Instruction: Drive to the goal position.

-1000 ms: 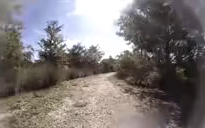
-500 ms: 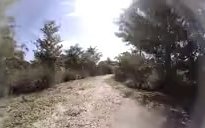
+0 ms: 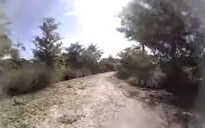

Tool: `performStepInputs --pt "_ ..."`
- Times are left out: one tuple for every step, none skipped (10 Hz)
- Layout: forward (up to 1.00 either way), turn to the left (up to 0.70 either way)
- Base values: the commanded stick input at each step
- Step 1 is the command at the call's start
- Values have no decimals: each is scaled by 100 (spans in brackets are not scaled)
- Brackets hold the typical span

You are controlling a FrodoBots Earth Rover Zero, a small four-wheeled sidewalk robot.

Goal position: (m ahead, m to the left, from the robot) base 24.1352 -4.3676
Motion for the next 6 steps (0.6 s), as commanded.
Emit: performStepInputs --pt "50 0" --pt "50 0" --pt "50 0" --pt "50 0" --pt "50 0" --pt "50 0"
